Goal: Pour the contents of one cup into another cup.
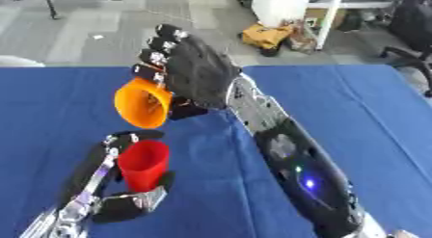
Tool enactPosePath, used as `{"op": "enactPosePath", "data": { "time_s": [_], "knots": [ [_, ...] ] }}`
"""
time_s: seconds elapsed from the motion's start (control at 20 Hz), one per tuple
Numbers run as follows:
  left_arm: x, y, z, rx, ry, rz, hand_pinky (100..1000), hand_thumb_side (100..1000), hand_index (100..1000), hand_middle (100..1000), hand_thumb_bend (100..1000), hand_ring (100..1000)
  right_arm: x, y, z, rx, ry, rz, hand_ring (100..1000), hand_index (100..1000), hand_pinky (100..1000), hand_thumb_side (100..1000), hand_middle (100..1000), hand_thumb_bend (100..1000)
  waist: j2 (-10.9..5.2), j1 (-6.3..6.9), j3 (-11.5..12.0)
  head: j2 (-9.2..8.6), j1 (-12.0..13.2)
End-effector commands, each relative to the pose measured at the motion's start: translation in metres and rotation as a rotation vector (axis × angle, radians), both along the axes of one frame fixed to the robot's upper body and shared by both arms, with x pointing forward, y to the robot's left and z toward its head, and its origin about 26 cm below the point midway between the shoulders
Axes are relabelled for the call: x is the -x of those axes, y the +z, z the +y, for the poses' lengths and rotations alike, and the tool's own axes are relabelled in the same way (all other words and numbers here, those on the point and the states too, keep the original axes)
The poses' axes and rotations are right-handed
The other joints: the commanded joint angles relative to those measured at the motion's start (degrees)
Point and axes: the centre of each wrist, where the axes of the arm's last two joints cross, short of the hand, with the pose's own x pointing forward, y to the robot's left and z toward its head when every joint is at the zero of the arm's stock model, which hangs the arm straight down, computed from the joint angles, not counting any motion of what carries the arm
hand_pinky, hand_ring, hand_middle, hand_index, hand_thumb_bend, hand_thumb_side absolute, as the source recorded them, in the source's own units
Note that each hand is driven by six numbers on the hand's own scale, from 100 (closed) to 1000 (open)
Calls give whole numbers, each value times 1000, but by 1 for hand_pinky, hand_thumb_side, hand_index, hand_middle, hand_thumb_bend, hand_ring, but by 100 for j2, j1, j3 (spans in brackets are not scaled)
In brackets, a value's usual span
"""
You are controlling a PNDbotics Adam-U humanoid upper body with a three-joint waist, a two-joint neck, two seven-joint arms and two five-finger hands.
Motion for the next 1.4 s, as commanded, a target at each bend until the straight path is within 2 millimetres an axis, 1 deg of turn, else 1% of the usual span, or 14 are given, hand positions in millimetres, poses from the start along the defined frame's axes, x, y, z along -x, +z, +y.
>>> {"op": "enactPosePath", "data": {
  "time_s": [0.05,0.8,1.4],
  "knots": [
    [-3,9,1,5,3,-30,100,361,809,452,100,369,4,17,2,13,162,-70,305,345,386,466,296,100,-138,16,-2,-57,-11],
    [-6,13,3,21,19,-36,100,371,809,453,100,369,6,20,4,17,190,-107,314,348,385,449,302,100,-146,14,-17,-63,-22],
    [-6,12,3,19,21,-33,100,380,809,454,100,369,2,20,2,49,200,-167,324,341,384,417,307,100,-155,9,-24,-39,-37]
  ]
}}
